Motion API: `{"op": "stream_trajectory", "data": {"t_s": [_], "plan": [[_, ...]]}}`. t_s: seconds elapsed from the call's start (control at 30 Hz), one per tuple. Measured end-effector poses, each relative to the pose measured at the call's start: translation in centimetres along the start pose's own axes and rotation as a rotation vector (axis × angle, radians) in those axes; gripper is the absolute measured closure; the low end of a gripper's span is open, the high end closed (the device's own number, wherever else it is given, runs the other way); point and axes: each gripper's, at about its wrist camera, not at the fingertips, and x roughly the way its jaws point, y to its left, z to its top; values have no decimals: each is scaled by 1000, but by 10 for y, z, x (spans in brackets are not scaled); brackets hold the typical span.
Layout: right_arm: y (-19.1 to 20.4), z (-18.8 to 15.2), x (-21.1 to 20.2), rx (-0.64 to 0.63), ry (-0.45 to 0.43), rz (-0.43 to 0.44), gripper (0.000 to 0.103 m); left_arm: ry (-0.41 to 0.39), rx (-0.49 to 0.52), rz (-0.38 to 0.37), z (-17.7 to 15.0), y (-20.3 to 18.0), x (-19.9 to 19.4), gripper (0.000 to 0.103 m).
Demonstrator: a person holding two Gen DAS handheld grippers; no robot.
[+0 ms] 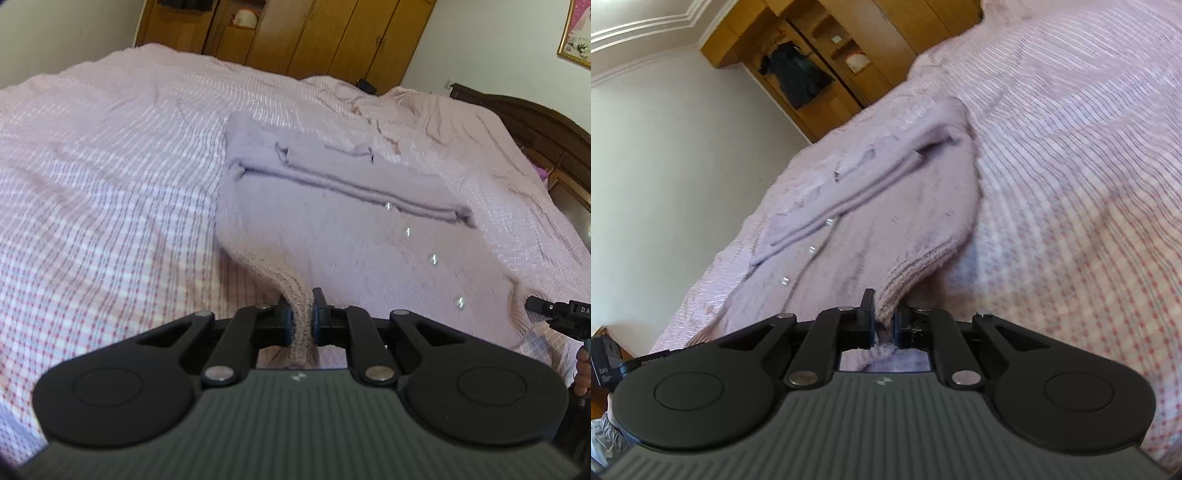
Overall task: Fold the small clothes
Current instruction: 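Lift the held hem with both grippers and fold it toward the collar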
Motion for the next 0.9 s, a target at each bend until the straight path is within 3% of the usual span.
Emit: {"op": "stream_trajectory", "data": {"t_s": [0.17,0.5,0.9], "plan": [[15,8,1,-52,-60,-17,94,-20,-7,-7,12,-5,2,91],[33,17,9,-91,-68,-71,94,-30,-9,-17,23,-9,12,91],[53,37,12,-136,-106,-61,94,-63,-18,-47,46,-18,21,91]]}}
